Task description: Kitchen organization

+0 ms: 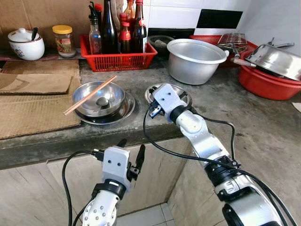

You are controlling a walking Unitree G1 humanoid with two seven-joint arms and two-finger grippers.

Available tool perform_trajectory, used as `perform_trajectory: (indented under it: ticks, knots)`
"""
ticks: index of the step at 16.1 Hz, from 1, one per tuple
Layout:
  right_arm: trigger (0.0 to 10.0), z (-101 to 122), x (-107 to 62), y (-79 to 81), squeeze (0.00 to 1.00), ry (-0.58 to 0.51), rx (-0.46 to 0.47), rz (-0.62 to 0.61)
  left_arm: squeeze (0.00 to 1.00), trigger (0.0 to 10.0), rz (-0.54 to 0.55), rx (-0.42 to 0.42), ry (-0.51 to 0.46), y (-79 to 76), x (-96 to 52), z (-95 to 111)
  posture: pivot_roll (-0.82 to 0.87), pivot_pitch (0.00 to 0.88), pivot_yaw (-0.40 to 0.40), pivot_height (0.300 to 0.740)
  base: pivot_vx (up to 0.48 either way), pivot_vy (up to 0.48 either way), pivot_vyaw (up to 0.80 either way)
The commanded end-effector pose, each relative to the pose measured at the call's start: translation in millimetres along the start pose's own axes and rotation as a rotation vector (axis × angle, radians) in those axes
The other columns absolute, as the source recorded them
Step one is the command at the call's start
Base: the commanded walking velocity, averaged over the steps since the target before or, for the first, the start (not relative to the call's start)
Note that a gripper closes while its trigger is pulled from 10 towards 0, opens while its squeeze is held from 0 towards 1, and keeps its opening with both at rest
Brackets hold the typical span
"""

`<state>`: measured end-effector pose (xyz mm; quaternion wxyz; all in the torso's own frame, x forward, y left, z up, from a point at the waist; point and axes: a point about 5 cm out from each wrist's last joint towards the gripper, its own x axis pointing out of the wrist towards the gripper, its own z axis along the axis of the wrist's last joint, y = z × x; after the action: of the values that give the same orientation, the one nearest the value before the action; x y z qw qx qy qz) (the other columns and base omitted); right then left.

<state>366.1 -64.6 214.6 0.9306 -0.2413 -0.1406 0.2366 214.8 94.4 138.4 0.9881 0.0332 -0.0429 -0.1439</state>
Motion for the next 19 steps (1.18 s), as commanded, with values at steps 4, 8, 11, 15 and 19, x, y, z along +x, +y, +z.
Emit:
perform_trajectory:
  ticks: [4, 8, 11, 15, 19]
  knots:
    - [3.3, 19, -11.7, -26.1, 0.0, -0.128, 0.141, -0.188, 0.0, 10.0, -0.003, -0.001, -0.005, -2.3, 2.2, 2, 0.12, 0.055, -0.125, 0.74, 0.0, 0.0, 0.0]
    - [10.0, 34, -38.9, -40.7, 0.0, -0.227, 0.24, -0.342, 0.0, 10.0, -0.006, -0.001, -0.01, -1.9, 5.0, 2, 0.11, 0.045, -0.112, 0.74, 0.0, 0.0, 0.0]
    - [10.0, 42, -79.2, -47.8, 0.0, -0.251, 0.204, -0.506, 0.0, 10.0, -0.018, 0.003, -0.023, 0.4, 10.3, 4, 0.1, 0.027, -0.087, 0.74, 0.0, 0.0, 0.0]
    - [10.0, 15, -115.8, -31.7, 0.0, -0.092, 0.19, -0.597, 0.0, 10.0, -0.031, -0.003, -0.038, 0.8, 15.5, 6, 0.09, 0.002, -0.076, 0.74, 0.0, 0.0, -0.4]
    - [10.0, 5, -132.1, -25.3, 0.0, 0.007, 0.222, -0.646, 0.0, 10.0, -0.053, -0.008, -0.039, -0.3, 19.5, 5, 0.08, 0.0, -0.062, 0.74, 0.0, 0.154, -0.8]
